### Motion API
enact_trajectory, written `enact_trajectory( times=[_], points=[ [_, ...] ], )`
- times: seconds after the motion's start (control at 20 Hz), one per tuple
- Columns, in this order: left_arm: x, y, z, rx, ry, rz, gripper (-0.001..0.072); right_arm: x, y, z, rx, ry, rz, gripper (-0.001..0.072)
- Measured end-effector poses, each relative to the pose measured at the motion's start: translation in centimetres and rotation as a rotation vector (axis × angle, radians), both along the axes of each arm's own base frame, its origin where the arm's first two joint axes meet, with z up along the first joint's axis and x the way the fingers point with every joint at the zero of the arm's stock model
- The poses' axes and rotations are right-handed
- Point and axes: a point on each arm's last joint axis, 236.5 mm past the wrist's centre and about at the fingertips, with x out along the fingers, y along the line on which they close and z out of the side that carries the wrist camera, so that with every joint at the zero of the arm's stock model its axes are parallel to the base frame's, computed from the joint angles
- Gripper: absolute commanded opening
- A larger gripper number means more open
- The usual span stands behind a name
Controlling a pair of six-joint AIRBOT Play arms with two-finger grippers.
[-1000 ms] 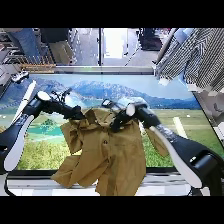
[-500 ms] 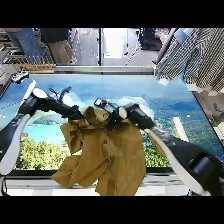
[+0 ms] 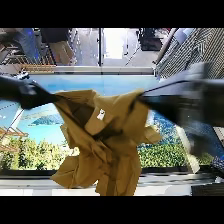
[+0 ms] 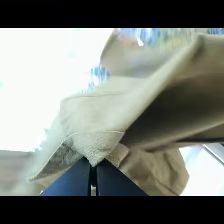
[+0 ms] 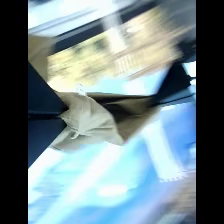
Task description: Fold the clothes and pants, and hang the long-sleeved shirts on hangers.
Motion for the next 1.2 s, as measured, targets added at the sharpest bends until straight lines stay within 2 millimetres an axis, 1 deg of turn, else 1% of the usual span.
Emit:
enact_trajectory(
  times=[0.05, 0.1, 0.15, 0.2, 0.25, 0.3, 0.35, 0.4, 0.45, 0.5, 0.6, 0.65, 0.7, 0.75, 0.85, 0.9, 0.95, 1.0, 1.1, 1.15, 1.2],
  points=[
    [-1.3, 0.2, 1.6, 0.000, -0.056, 0.026, 0.0009, -1.0, -0.5, 1.4, 0.039, -0.028, 0.004, 0.0023],
    [-2.1, 0.7, 2.6, 0.005, -0.091, 0.065, 0.0010, -0.5, -0.8, 1.6, 0.045, -0.037, -0.020, 0.0023],
    [-2.3, 1.0, 2.8, 0.007, -0.096, 0.098, 0.0010, 1.0, -0.7, 0.6, 0.021, -0.021, -0.056, 0.0023],
    [-2.0, 1.4, 2.2, 0.004, -0.074, 0.131, 0.0010, 3.3, -0.3, -0.9, -0.011, 0.011, -0.099, 0.0023],
    [-1.3, 1.6, 1.0, 0.001, -0.032, 0.158, 0.0011, 5.9, 0.4, -3.1, -0.045, 0.064, -0.131, 0.0023],
    [-0.3, 1.9, -0.9, -0.002, 0.025, 0.185, 0.0010, 9.0, 1.3, -6.2, -0.086, 0.140, -0.158, 0.0024],
    [1.0, 2.0, -3.2, -0.011, 0.091, 0.210, 0.0010, 12.1, 2.0, -9.5, -0.113, 0.226, -0.182, 0.0024],
    [2.3, 2.1, -5.7, -0.019, 0.152, 0.235, 0.0010, 15.5, 2.6, -13.4, -0.139, 0.325, -0.206, 0.0025],
    [3.8, 2.3, -8.7, -0.030, 0.217, 0.267, 0.0010, 18.8, 3.2, -16.9, -0.130, 0.416, -0.224, 0.0025],
    [5.1, 2.2, -11.3, -0.046, 0.270, 0.287, 0.0010, 21.8, 3.7, -20.0, -0.100, 0.498, -0.238, 0.0051],
    [7.6, 1.2, -16.3, -0.083, 0.357, 0.305, 0.0011, 27.1, 4.5, -26.2, -0.012, 0.669, -0.262, 0.0463],
    [8.6, 0.3, -18.5, -0.103, 0.398, 0.299, 0.0010, 28.9, 4.8, -28.2, 0.053, 0.738, -0.269, 0.0463],
    [9.5, -0.5, -20.3, -0.124, 0.429, 0.296, 0.0010, 30.2, 4.9, -30.1, 0.102, 0.808, -0.272, 0.0447],
    [10.3, -1.1, -22.3, -0.136, 0.462, 0.296, 0.0011, 30.7, 4.7, -31.7, 0.118, 0.864, -0.270, 0.0417],
    [11.4, -2.0, -25.1, -0.158, 0.516, 0.299, 0.0011, 30.0, 3.9, -34.4, 0.090, 0.968, -0.270, 0.0410],
    [11.7, -2.2, -26.1, -0.163, 0.532, 0.302, 0.0011, 29.0, 3.2, -36.1, 0.046, 1.023, -0.284, 0.0407],
    [11.9, -2.2, -27.0, -0.164, 0.545, 0.304, 0.0011, 27.4, 2.7, -37.7, 0.003, 1.088, -0.296, 0.0401],
    [12.1, -2.3, -27.4, -0.166, 0.550, 0.302, 0.0011, 25.7, 2.6, -39.1, -0.028, 1.152, -0.305, 0.0382],
    [12.1, -2.4, -27.6, -0.171, 0.549, 0.297, 0.0011, 22.4, 2.7, -41.9, -0.075, 1.274, -0.342, 0.0382],
    [12.2, -2.4, -27.6, -0.171, 0.546, 0.294, 0.0011, 20.8, 3.0, -43.3, -0.098, 1.328, -0.359, 0.0382],
    [12.2, -2.4, -27.5, -0.174, 0.539, 0.292, 0.0011, 19.9, 3.6, -44.2, -0.107, 1.363, -0.370, 0.0373]
  ],
)
